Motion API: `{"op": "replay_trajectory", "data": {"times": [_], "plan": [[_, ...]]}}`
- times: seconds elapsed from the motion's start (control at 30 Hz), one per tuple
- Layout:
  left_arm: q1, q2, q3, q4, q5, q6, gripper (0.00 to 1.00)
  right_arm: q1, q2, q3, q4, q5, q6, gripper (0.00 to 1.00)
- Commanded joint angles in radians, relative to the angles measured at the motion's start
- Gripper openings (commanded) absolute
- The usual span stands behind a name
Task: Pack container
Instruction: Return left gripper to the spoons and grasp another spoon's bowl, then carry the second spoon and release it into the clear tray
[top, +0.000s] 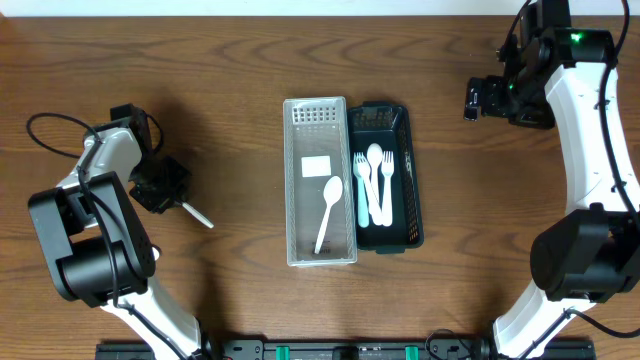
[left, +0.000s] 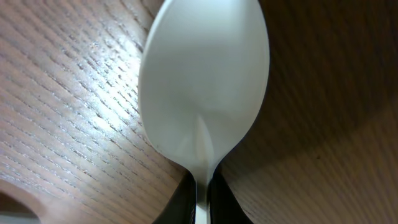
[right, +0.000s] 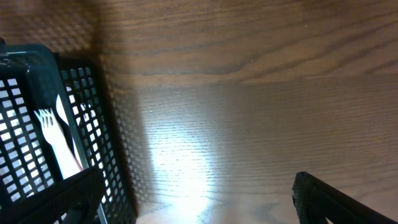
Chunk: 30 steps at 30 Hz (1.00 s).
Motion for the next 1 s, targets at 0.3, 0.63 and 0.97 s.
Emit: {"op": "replay_trajectory", "data": {"times": [0.3, 0.63, 0.97], "plan": [[-0.220, -0.342, 0.037, -0.010, -0.052, 0.174, 0.06, -0.006, 0.006, -0.002, 0.011, 0.003, -0.014, 0.99], [-0.681, -0.575, 0.037, 0.089, -0.053, 0.299, 0.06, -0.006, 0.006, -0.002, 0.010, 0.003, -0.014, 0.99], [-0.856, -0.287, 0.037, 0.112, -0.034, 0.204, 0.06, -0.006, 0.006, -0.002, -0.002, 0.002, -0.013, 0.99]]}}
